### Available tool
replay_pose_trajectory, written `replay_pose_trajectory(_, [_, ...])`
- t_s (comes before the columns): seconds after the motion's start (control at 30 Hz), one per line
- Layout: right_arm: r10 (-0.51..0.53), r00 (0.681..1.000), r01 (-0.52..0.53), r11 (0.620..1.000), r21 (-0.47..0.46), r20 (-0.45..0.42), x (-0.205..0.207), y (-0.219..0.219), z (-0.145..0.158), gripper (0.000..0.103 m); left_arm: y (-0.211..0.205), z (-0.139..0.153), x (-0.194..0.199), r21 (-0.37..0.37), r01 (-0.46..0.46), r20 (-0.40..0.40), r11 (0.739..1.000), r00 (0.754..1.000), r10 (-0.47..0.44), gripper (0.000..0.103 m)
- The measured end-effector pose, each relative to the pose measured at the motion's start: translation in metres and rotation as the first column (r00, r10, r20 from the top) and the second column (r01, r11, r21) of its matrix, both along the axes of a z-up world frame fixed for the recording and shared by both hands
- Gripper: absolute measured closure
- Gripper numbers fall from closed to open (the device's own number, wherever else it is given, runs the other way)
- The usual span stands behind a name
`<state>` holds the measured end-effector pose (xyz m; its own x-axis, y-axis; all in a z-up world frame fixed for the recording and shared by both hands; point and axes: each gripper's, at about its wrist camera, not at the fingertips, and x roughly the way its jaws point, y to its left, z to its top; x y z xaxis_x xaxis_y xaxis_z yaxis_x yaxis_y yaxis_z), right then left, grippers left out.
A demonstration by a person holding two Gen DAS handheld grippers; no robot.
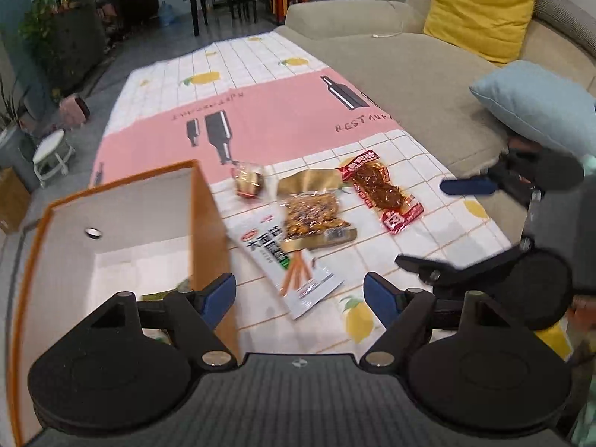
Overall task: Organize snacks
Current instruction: 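Move both grippers back from the box to the remaining snacks, then grasp the clear peanut pack with the left gripper while the right grasps the red-labelled duck pack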
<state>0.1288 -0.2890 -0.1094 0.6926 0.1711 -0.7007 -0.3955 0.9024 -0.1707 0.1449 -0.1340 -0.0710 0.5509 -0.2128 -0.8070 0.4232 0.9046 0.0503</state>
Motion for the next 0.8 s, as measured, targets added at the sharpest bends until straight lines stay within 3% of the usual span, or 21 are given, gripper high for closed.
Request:
replay_pose_trajectory(0.37, [-0.180, 0.980, 0.186, 0.981, 0.053, -0.089, 0.060, -0.049, -0.048, 0.034, -0.036, -0.033, 0.068, -0.079, -0.101, -0.069, 0.992, 0.993, 0.096, 0.011])
replay_pose_trajectory(0.8, [-0.204, 0.967, 0.221, 0.969, 0.106, -0.153, 0.110, -0.065, -0.084, 0.034, -0.057, -0.094, 0.127, 0.025, -0.144, -0.156, 0.989, 0.977, 0.146, 0.011])
